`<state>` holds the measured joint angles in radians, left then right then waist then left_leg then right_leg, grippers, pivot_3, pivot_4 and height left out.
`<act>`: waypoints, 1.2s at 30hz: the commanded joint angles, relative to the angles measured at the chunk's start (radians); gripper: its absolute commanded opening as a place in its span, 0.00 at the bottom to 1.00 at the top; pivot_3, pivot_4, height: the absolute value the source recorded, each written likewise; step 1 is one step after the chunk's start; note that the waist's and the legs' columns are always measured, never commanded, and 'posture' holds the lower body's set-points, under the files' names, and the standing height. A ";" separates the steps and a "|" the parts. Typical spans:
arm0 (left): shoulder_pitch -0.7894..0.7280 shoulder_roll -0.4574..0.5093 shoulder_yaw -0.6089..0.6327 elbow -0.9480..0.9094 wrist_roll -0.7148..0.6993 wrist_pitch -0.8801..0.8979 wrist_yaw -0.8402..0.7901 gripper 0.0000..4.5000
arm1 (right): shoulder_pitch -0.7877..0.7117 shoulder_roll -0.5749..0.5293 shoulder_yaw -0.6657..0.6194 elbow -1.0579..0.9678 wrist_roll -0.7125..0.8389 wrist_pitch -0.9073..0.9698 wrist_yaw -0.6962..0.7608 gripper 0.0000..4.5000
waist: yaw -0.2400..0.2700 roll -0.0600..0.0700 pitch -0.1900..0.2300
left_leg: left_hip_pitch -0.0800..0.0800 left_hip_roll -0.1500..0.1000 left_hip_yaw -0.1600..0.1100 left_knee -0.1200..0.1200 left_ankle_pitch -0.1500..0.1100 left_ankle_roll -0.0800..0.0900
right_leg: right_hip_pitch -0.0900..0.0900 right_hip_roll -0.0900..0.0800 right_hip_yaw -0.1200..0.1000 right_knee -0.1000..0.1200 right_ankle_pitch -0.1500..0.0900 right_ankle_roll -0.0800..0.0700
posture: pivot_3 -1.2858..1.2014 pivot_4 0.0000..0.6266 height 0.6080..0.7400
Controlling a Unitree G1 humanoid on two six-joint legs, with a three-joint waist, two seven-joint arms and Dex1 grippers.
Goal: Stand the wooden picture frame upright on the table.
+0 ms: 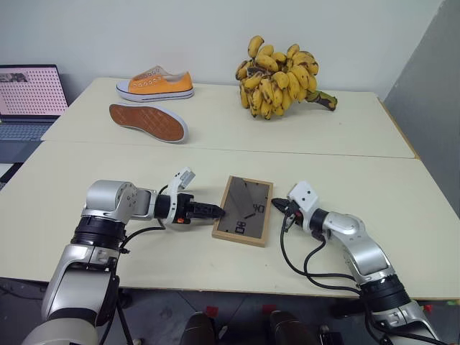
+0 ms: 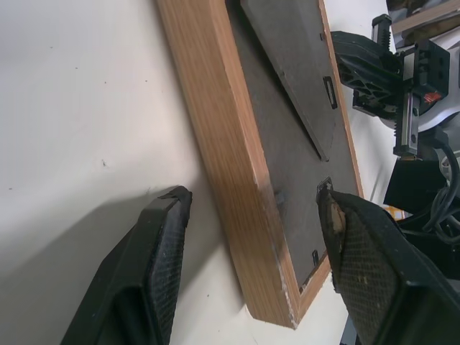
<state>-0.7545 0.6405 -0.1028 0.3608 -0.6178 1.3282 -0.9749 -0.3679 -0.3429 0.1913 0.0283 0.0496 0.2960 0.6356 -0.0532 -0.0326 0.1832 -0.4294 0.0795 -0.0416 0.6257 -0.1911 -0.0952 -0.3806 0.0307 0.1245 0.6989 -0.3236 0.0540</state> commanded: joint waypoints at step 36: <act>-0.024 -0.032 0.021 -0.006 -0.002 -0.002 -0.003 0.67 | 0.066 -0.033 0.024 -0.254 0.057 0.233 0.006 0.00 | 0.005 0.001 0.000 | -0.002 -0.001 -0.003 0.000 0.000 0.000 | 0.000 0.000 -0.002 0.000 0.000 0.000 | 0.52 0.24 1.00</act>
<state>-0.7553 0.6111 -0.0901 0.3652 -0.6164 1.3243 -0.9716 -0.2769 -0.3926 0.2151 -0.1952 0.1010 0.5226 0.6596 -0.0486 -0.0316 0.1833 -0.4316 0.0785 -0.0451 0.6261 -0.1911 -0.0952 -0.3809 0.0302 0.1217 0.6985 -0.3238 0.0540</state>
